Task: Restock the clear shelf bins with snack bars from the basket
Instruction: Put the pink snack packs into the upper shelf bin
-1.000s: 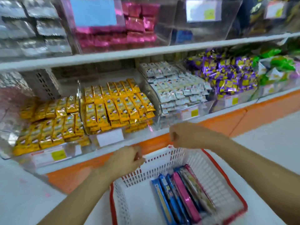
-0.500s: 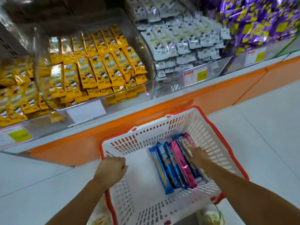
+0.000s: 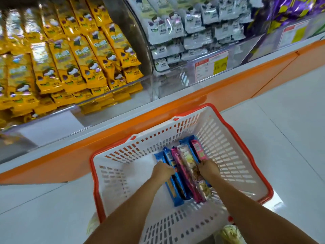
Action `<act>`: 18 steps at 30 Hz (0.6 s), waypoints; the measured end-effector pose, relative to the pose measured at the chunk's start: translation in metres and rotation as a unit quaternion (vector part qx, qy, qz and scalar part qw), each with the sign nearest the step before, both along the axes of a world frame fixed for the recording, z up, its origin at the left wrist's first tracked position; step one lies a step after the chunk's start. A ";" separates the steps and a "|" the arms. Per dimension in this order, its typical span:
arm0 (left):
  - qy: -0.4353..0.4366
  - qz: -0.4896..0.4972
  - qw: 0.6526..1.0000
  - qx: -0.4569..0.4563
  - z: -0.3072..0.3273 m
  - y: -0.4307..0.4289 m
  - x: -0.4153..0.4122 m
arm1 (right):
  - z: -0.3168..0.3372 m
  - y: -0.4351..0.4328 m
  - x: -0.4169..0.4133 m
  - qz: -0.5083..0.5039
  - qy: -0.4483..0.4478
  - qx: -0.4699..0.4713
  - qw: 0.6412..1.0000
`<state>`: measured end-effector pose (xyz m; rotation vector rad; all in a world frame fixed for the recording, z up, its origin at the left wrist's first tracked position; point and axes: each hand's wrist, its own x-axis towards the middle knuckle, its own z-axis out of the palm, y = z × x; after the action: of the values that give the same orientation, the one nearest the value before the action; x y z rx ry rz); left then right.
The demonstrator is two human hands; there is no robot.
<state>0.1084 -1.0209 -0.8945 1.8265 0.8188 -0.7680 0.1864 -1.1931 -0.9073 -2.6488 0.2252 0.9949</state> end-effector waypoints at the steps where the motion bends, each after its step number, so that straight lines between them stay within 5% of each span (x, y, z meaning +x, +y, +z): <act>1: 0.023 0.030 0.999 -0.023 -0.010 -0.011 0.007 | -0.002 -0.004 -0.001 0.008 0.006 -0.008 1.000; 7: 0.056 0.195 0.978 -0.053 -0.037 -0.058 0.013 | -0.010 -0.020 0.003 0.103 0.066 -0.059 0.991; 13: 0.060 0.235 0.968 -0.063 -0.029 -0.060 0.011 | -0.015 -0.025 0.012 0.025 0.090 0.008 0.996; 18: 0.041 0.262 0.963 -0.043 -0.010 -0.037 0.000 | -0.009 -0.021 0.005 0.054 0.137 0.011 0.989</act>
<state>0.1086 -1.0576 -0.9042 1.4113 1.2380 -0.5247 0.1912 -1.2142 -0.9159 -2.5193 0.1296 1.3902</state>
